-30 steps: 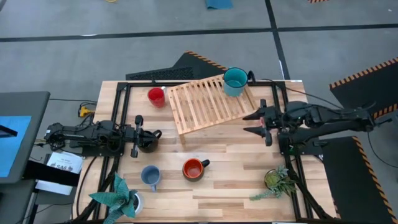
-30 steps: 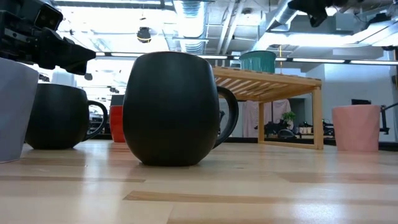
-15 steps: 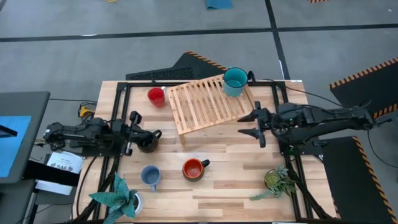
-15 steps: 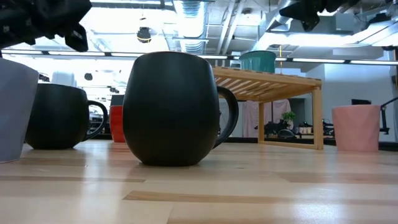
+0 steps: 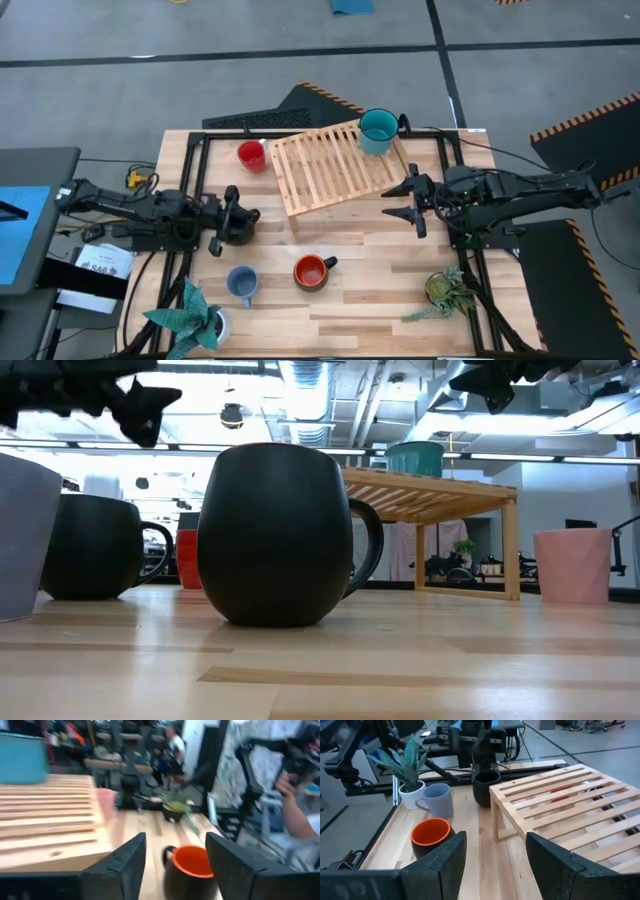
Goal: Place coffee mugs
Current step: Put the black mug on the shelf
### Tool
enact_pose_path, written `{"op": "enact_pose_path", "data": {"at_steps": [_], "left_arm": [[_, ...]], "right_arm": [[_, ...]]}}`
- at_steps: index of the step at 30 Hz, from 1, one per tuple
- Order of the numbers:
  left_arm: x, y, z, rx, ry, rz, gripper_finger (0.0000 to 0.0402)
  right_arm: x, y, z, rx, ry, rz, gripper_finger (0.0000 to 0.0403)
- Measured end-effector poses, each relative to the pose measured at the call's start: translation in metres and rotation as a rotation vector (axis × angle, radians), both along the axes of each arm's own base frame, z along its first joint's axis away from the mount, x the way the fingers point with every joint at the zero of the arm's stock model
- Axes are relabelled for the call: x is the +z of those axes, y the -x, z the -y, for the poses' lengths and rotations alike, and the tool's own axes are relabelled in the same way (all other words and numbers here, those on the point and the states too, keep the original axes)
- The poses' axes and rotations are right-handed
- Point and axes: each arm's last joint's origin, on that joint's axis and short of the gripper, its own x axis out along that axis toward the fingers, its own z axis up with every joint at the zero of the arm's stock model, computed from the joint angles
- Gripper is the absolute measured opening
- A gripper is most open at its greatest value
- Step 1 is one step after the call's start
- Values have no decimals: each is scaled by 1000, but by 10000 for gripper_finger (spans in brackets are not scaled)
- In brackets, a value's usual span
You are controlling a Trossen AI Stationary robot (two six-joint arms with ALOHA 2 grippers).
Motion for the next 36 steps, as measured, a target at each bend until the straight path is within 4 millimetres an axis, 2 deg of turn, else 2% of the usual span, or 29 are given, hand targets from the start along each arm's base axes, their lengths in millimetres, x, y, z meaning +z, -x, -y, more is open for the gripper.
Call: {"op": "enact_pose_path", "data": {"at_steps": [3, 5, 11, 16, 21, 26, 36], "left_arm": [[11, -11, 11, -42, -37, -98, 206], [16, -18, 18, -7, -68, -212, 207], [25, -25, 29, 312, -31, -643, 200], [22, -30, 38, 459, 13, -829, 199], [14, -37, 43, 530, 3, -949, 199], [16, -43, 41, 614, 21, -997, 199], [4, -43, 42, 756, 262, -1084, 199]], "right_arm": [[-1, 0, 0, 0, -1, -8, 232], [-1, 0, 0, 0, -1, -8, 232], [-1, 0, 0, 0, -1, -15, 232], [-1, 0, 0, 0, 0, -15, 232], [-1, 0, 0, 0, -1, -16, 232], [-2, 0, 0, 0, -1, -16, 232], [-9, -10, -1, 0, 1, -63, 232]]}}
